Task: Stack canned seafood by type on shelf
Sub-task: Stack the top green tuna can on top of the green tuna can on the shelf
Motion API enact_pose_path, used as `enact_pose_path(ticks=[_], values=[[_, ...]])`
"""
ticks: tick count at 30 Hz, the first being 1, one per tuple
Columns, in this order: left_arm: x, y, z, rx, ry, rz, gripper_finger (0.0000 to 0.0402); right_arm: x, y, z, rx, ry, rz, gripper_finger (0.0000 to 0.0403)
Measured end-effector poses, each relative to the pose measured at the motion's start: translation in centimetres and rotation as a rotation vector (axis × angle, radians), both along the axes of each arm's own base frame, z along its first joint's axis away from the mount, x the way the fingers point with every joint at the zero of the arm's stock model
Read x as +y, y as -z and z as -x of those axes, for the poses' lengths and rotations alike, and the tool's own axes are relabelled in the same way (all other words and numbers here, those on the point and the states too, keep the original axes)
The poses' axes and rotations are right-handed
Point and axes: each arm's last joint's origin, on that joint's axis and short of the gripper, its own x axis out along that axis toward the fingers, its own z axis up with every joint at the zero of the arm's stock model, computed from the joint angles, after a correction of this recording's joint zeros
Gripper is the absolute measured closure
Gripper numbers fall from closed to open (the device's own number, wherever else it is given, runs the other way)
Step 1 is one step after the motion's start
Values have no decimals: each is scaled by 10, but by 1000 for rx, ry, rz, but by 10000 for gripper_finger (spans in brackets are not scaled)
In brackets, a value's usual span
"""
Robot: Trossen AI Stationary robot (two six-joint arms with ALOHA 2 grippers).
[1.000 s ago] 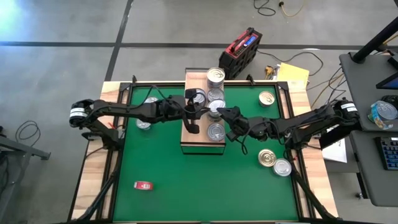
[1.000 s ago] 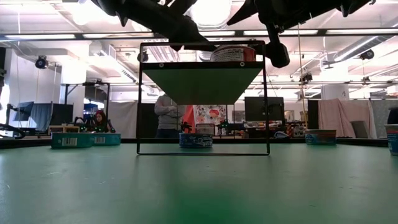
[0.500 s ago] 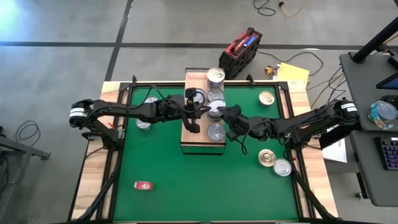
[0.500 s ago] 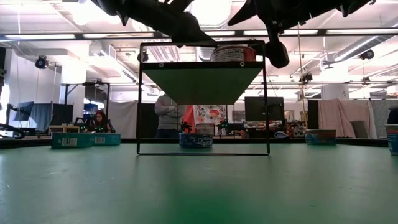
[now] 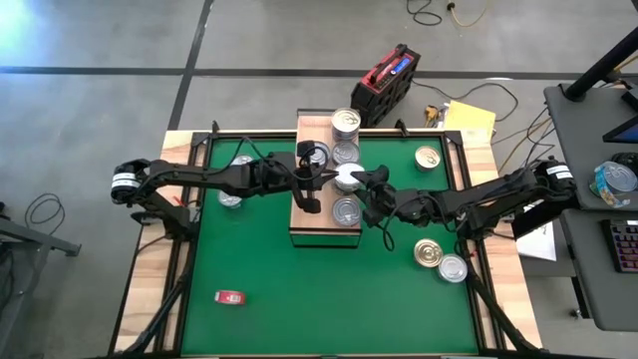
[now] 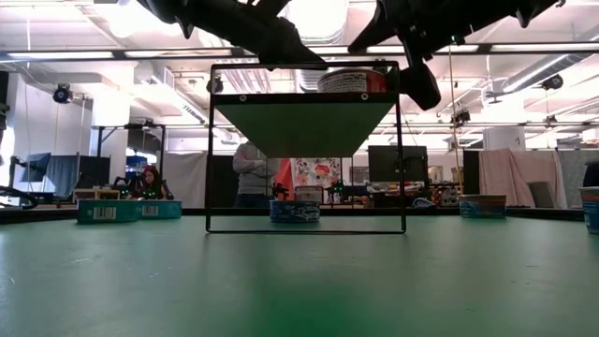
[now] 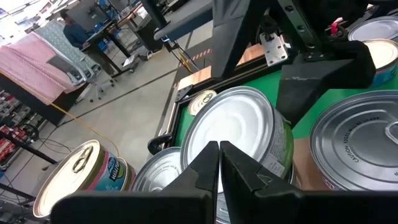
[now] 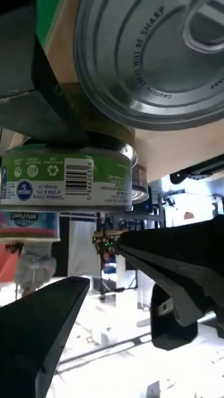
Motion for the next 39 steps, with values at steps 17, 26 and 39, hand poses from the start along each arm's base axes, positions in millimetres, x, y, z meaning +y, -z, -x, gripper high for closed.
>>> enact_pose_path(ticks=[17,26,39], values=[[-1,4,-7,-45,180,69,401,0,0,0,-36,-4,-48,49],[10,13,-12,-44,66,55,401,0,0,0,-36,-3,-47,50],[10,18,-11,-1,16,95,401,0,0,0,-37,-2,-50,60]])
